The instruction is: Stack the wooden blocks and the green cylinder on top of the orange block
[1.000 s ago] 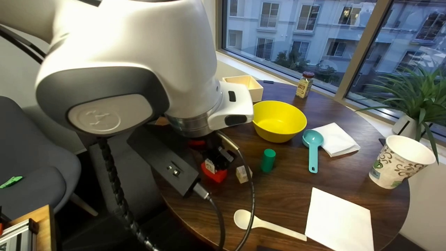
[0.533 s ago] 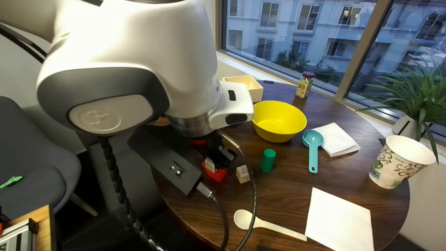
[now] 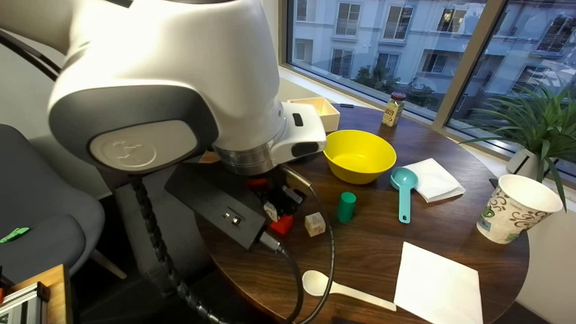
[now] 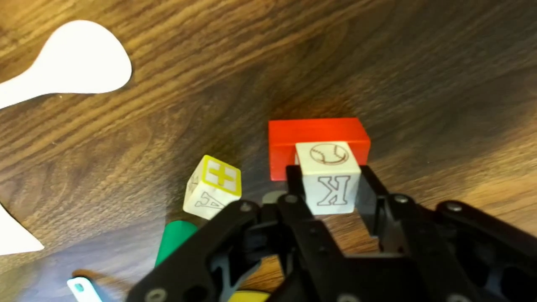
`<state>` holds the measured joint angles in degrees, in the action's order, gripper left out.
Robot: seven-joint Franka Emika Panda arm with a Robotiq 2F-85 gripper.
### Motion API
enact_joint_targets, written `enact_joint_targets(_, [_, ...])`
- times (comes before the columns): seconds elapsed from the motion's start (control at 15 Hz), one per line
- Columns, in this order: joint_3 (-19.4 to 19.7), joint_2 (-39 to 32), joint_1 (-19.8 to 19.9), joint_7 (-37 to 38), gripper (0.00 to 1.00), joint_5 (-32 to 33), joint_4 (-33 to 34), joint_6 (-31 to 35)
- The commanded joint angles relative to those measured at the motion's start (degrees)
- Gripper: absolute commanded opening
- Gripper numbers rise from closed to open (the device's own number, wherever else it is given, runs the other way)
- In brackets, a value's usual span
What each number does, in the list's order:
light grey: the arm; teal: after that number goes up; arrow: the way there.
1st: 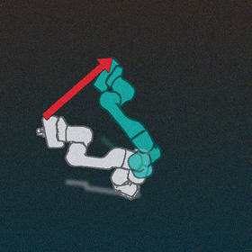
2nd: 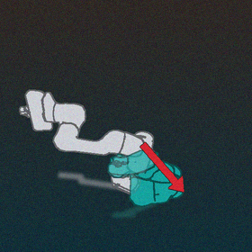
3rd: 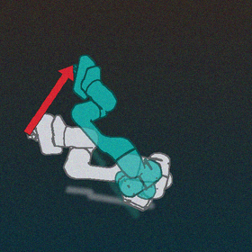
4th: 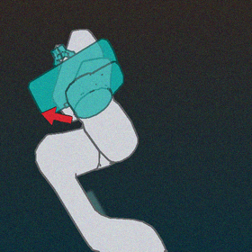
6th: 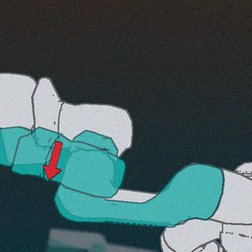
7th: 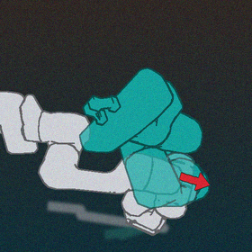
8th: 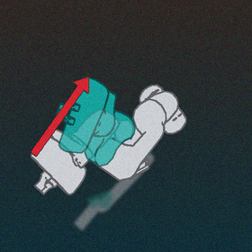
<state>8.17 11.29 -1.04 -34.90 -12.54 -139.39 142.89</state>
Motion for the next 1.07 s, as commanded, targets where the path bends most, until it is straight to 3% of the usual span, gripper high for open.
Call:
enact_joint_targets(0.0, [0.25, -0.39, -0.64, -1.80, 0.11, -1.50, 0.31, -0.74])
enact_joint_targets(0.13, [0.20, -0.47, -0.56, -1.67, 0.12, -1.26, 0.34, -0.76])
enact_joint_targets(0.2, [0.19, -0.53, -0.49, -1.50, 0.60, -1.15, 0.34, -0.73])
enact_joint_targets(0.33, [0.20, -0.54, -0.41, -1.41, 0.66, -1.02, 0.43, -0.87])
enact_joint_targets(0.6, [0.33, -0.86, 0.25, -0.42, 0.96, -0.39, 1.15, 0.25])
enact_joint_targets(0.67, [0.41, -1.15, 0.58, 0.16, 1.00, -0.13, 1.53, 0.58])
enact_joint_targets(1.0, [0.61, -4.10, 2.88, 5.38, 1.00, 1.15, 3.48, 4.09])
